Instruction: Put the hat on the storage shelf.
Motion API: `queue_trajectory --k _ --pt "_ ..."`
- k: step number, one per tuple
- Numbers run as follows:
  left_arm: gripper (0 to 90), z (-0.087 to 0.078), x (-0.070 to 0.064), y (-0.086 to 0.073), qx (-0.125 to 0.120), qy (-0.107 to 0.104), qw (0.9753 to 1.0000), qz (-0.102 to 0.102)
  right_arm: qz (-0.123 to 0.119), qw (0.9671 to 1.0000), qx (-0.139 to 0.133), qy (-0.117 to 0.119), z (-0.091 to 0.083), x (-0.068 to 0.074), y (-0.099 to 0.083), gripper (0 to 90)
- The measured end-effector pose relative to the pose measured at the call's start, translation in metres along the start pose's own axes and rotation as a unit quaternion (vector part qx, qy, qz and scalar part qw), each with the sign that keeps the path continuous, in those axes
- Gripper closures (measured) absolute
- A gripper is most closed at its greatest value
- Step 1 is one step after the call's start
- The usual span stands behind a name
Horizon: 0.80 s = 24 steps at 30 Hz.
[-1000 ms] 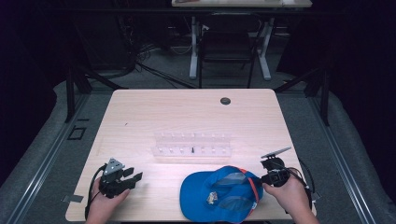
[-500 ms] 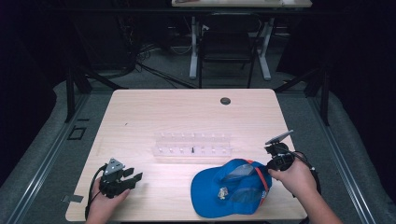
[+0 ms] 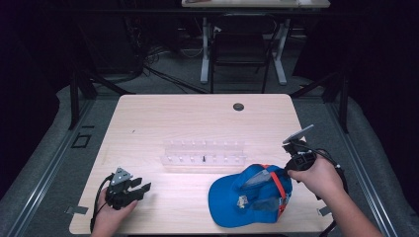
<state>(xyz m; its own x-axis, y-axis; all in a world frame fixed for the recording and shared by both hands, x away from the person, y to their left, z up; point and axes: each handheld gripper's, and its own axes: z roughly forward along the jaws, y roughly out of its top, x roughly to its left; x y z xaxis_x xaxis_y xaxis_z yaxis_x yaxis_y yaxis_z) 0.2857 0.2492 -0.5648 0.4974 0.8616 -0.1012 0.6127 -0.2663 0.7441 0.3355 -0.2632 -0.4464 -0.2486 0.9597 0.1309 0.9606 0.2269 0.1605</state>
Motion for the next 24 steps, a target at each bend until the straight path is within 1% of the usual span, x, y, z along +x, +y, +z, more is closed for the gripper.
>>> queue_trajectory --k 1,2,3,4,5,6,7,8,12,14,18,19,20,21,23,24 --pt "54.9 0.0 0.0 0.0 0.0 0.0 1.0 0.001 -0.004 1.0 0.001 -0.003 -0.004 0.001 0.001 88.8" --pt "54.9 0.0 0.0 0.0 0.0 0.0 1.0 0.0 0.004 1.0 -0.006 -0.002 -0.006 0.003 0.001 88.8" --pt "54.8 0.0 0.0 0.0 0.001 0.0 1.0 0.0 -0.003 1.0 0.001 -0.002 -0.011 0.003 0.003 88.8" --pt "54.9 0.0 0.0 0.0 0.0 0.001 1.0 0.001 -0.004 1.0 0.001 -0.002 -0.014 0.004 0.004 88.8" --pt "54.9 0.001 0.0 0.0 0.0 0.0 1.0 0.001 0.0 1.0 -0.004 0.002 -0.016 0.005 0.005 88.8" --pt "54.9 0.001 0.0 0.0 0.0 0.0 1.0 0.002 -0.004 1.0 0.0 -0.002 -0.02 0.005 0.007 88.8" --pt "54.9 0.001 0.0 0.0 0.0 0.0 1.0 0.001 -0.003 1.0 -0.005 -0.003 -0.022 0.006 0.008 88.8" --pt "54.9 0.001 0.0 0.0 0.0 -0.001 1.0 0.0 -0.006 1.0 -0.002 -0.003 -0.025 0.006 0.01 88.8" --pt "54.9 0.001 0.0 0.0 0.001 -0.002 1.0 0.001 0.004 1.0 -0.008 0.001 -0.036 0.005 0.017 88.8" --pt "54.9 0.001 0.0 0.0 0.002 -0.002 1.0 0.002 0.006 1.0 -0.004 0.006 -0.04 0.004 0.02 88.9" --pt "54.9 0.001 0.0 -0.001 0.002 -0.002 1.0 0.002 0.01 0.9999 0.0 0.004 -0.045 0.004 0.023 88.9" --pt "54.9 0.001 0.0 -0.001 0.002 -0.002 1.0 0.002 0.01 0.9999 0.004 0.008 -0.049 0.004 0.026 88.8" --pt "54.9 0.002 0.0 0.0 0.002 -0.003 1.0 0.002 0.013 0.9999 0.0 0.005 -0.05 0.004 0.026 88.9" --pt "54.9 0.002 0.0 0.0 0.003 -0.002 1.0 0.004 0.013 0.9999 0.003 0.004 -0.053 0.004 0.027 88.9" --pt "54.9 0.002 0.0 0.0 0.005 -0.002 1.0 0.005 0.013 0.9999 0.002 0.01 -0.057 0.005 0.029 88.9" --pt "54.8 0.002 0.0 0.0 0.005 -0.002 1.0 0.005 0.021 0.9997 -0.004 0.013 -0.058 0.006 0.029 88.9"
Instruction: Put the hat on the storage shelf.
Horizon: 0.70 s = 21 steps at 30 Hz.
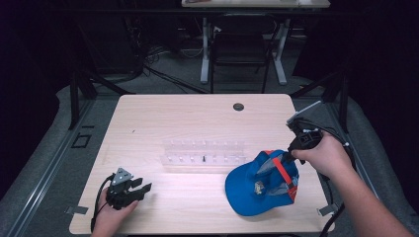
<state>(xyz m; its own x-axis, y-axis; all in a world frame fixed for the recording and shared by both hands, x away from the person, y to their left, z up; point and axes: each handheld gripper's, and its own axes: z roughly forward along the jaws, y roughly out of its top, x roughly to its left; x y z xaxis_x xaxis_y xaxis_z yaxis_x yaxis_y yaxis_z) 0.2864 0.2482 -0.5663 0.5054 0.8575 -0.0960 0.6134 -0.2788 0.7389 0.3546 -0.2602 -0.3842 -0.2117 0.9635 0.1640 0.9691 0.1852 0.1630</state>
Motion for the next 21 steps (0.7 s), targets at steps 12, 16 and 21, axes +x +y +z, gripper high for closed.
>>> queue_trajectory --k 12,16,21 --pt "54.9 0.0 0.0 0.0 0.002 -0.001 1.0 0.0 0.019 0.9988 -0.003 0.046 -0.022 0.0 0.001 88.9" --pt "54.9 0.0 0.0 0.0 -0.002 0.0 1.0 -0.002 0.033 0.9966 -0.009 0.075 -0.029 -0.002 0.002 88.7" --pt "54.9 0.0 0.0 0.0 0.0 0.001 1.0 0.0 0.046 0.9933 -0.003 0.106 -0.029 -0.004 0.002 88.4"
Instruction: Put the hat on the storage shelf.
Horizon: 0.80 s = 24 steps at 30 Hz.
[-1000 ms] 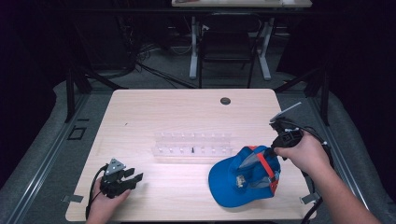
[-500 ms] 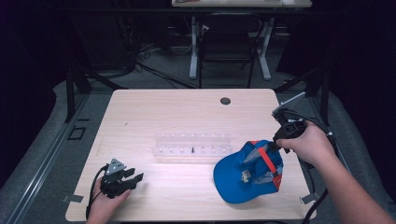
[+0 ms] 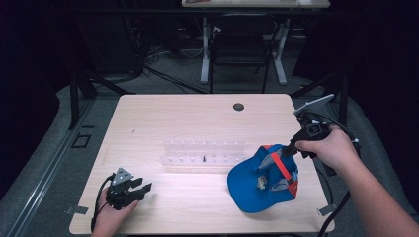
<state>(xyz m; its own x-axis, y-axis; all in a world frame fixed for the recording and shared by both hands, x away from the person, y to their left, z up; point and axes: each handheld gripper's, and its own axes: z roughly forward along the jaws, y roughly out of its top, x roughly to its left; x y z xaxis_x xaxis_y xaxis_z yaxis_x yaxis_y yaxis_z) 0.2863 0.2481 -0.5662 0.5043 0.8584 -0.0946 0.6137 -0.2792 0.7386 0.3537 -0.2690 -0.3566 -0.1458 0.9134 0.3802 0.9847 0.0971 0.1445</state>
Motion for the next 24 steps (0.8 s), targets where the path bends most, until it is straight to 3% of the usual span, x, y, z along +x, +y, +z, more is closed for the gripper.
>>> queue_trajectory --k 1,8,15,24 --pt "54.9 0.0 0.0 0.0 0.002 -0.001 1.0 0.001 -0.005 0.9999 0.011 0.01 -0.001 -0.002 0.001 88.4" --pt "54.9 0.0 0.0 0.0 -0.002 -0.001 1.0 -0.002 0.017 0.9971 0.014 0.073 0.005 -0.005 0.0 88.7" --pt "54.8 0.0 0.0 0.0 0.0 0.0 1.0 0.0 0.052 0.9857 0.021 0.159 0.008 -0.009 -0.002 88.8" --pt "54.9 0.0 0.0 0.0 -0.003 -0.001 1.0 0.0 0.047 0.9764 0.024 0.209 0.003 0.003 -0.003 88.8"
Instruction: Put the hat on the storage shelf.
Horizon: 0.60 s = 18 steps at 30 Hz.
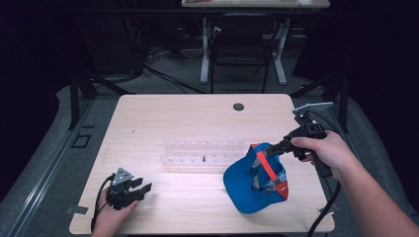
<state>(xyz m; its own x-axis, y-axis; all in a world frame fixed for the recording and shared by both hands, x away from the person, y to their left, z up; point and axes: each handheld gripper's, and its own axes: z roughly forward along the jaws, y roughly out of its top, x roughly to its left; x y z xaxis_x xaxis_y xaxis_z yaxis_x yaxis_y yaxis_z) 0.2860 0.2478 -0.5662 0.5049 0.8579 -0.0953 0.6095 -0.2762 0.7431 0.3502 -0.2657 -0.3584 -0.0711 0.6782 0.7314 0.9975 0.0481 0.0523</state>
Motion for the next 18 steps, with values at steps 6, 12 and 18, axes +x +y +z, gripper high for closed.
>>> queue_trajectory --k 6,12,18 --pt "54.9 -0.001 0.0 0.0 0.002 0.001 1.0 0.0 -0.008 0.9993 -0.009 0.035 -0.003 0.006 0.0 88.7" --pt "54.9 0.0 0.0 0.0 0.0 0.002 1.0 -0.002 -0.007 0.9967 -0.028 0.076 -0.001 0.013 -0.001 88.8" --pt "54.8 -0.001 0.0 0.0 0.0 0.001 1.0 -0.001 -0.018 0.9949 -0.031 0.095 0.0 0.018 -0.001 88.9"
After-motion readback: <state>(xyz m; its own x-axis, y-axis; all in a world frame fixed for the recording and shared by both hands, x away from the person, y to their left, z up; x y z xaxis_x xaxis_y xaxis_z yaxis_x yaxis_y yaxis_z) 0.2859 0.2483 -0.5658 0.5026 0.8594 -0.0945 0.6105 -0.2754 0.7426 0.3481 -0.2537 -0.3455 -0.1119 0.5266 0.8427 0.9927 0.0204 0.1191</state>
